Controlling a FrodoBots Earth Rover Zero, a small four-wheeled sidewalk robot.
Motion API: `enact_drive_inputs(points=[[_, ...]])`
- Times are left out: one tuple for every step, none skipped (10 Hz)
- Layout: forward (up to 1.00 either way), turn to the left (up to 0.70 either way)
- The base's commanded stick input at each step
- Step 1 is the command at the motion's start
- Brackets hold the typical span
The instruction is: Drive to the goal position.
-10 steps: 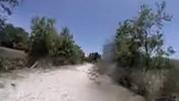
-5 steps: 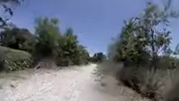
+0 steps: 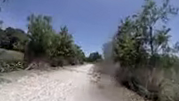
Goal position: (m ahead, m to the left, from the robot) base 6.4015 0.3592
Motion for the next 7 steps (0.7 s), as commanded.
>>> enact_drive_inputs(points=[[0.70,0.00],[0.70,0.00],[0.70,0.00],[0.70,0.00],[0.70,0.00],[0.70,0.00],[0.70,0.00]])
